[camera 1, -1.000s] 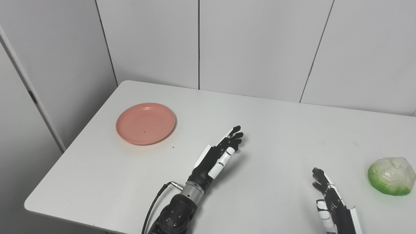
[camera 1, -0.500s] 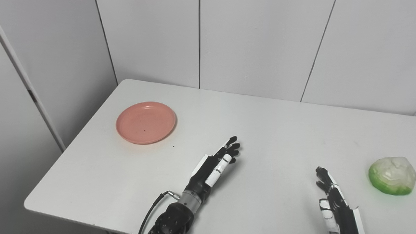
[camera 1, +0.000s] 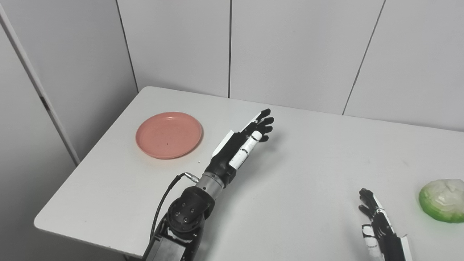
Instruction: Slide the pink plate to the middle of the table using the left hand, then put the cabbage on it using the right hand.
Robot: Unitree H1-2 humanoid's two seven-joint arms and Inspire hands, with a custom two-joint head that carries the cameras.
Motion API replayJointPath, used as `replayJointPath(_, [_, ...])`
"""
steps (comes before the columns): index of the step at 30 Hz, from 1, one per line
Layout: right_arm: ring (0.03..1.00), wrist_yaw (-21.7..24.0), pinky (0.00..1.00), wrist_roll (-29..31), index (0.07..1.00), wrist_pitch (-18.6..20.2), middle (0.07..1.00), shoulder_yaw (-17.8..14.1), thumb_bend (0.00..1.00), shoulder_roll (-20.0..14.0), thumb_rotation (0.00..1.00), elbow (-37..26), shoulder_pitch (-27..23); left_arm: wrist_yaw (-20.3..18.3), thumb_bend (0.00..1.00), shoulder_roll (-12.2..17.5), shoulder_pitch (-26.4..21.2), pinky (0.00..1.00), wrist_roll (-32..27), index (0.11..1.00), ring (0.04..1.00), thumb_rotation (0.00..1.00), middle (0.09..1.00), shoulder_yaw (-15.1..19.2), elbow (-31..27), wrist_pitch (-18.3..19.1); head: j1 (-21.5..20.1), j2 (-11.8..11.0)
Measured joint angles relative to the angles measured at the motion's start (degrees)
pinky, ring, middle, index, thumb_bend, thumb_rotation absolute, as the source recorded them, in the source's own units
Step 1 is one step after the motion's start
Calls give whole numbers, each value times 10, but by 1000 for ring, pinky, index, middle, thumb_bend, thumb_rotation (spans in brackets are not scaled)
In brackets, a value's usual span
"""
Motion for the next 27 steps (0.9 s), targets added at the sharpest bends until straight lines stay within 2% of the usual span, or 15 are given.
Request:
replayJointPath(4, [911,0,885,5,893,0,905,-2,250,0,1000,2,-1,4,511,8,-17,898,-14,943,927,997,944,29,-11,3,6,-1])
replayJointPath(6, [906,0,883,5,888,0,899,-2,262,0,1000,4,-2,6,528,11,-28,894,-27,934,923,965,942,43,-12,3,8,-2])
replayJointPath(10, [907,0,886,4,889,0,899,-2,280,0,1000,6,-3,13,502,21,-50,897,-50,927,915,994,935,80,-13,3,10,-3])
replayJointPath(23, [905,0,884,7,887,-1,897,-2,292,0,1000,7,-4,54,476,79,-75,933,-83,933,920,1000,941,165,-2,19,18,-4])
replayJointPath(27, [906,0,890,9,887,-1,898,-2,304,0,1000,7,-4,64,484,100,-95,901,-93,930,909,1000,936,186,13,20,19,-4])
